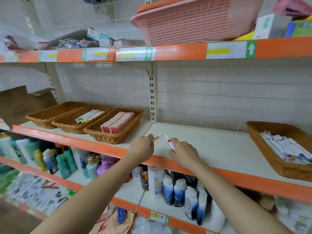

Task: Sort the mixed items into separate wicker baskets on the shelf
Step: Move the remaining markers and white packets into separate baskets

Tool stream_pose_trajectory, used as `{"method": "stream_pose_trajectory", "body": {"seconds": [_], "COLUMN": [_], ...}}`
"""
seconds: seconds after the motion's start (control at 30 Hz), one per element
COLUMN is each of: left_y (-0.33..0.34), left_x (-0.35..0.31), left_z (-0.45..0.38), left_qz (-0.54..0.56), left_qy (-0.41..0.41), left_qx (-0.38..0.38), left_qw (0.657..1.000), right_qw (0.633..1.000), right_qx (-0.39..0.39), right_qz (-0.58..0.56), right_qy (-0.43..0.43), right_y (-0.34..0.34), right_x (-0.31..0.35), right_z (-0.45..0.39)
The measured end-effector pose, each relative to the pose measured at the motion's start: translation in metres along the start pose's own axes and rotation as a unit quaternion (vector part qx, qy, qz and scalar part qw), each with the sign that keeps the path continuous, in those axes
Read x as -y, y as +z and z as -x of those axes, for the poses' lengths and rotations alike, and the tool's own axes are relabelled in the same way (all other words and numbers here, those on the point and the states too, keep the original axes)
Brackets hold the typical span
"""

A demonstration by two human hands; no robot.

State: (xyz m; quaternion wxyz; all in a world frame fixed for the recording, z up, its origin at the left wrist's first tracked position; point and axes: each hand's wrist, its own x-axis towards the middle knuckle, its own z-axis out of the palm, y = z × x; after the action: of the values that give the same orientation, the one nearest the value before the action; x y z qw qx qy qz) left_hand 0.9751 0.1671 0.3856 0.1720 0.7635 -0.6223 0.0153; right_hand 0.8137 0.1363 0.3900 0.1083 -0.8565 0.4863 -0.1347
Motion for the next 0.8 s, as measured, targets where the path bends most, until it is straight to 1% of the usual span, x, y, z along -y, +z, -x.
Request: {"method": "stream_pose_trajectory", "body": {"seconds": [0.17,0.3,0.4,0.53,0.7,0.8], "left_y": [-0.015,-0.027,-0.036,-0.049,-0.056,-0.059], "left_x": [0.045,0.078,0.104,0.143,0.19,0.219], "left_z": [-0.011,-0.034,-0.056,-0.08,-0.103,-0.117], "left_qz": [0.008,0.02,0.012,0.006,0.009,0.009], "left_qy": [-0.025,-0.027,-0.036,-0.057,-0.08,-0.085], "left_qx": [-0.028,-0.032,-0.052,-0.067,-0.06,-0.066], "left_qw": [0.999,0.999,0.998,0.996,0.995,0.994], "right_qw": [1.0,0.999,0.998,0.996,0.995,0.995], "right_qx": [-0.019,-0.032,-0.038,-0.031,-0.027,-0.02], "right_qz": [0.004,-0.002,-0.022,-0.044,-0.029,-0.046], "right_qy": [-0.018,-0.038,-0.048,-0.069,-0.089,-0.092], "right_y": [0.007,0.013,0.018,0.028,0.037,0.049], "right_x": [0.041,0.066,0.084,0.112,0.144,0.167], "right_z": [-0.032,-0.071,-0.105,-0.145,-0.189,-0.209]}}
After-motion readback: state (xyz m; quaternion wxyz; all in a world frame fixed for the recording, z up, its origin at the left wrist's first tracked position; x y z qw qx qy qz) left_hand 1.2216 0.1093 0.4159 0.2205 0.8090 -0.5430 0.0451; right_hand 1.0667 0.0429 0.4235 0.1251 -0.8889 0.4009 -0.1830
